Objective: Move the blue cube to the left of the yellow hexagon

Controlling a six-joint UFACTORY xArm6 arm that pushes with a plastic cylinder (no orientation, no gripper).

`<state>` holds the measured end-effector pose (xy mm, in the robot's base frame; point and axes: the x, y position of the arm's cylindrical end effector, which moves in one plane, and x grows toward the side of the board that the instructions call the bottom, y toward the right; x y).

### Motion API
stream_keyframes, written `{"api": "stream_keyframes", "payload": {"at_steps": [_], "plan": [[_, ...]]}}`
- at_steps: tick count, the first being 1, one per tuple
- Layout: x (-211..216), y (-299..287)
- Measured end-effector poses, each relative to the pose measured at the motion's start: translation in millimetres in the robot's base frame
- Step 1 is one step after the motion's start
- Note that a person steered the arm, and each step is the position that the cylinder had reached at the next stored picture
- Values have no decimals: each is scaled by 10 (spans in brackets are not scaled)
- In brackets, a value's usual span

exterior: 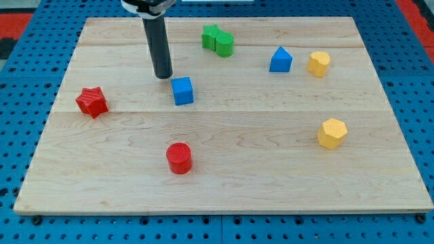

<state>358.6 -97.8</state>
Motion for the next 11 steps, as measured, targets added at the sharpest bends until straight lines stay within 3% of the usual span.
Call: {"api": "stream_keyframes", "payload": {"at_steps": [4, 6, 8, 11], "plan": [[1721, 713], [1620, 561], [938, 315], [579, 239]]}}
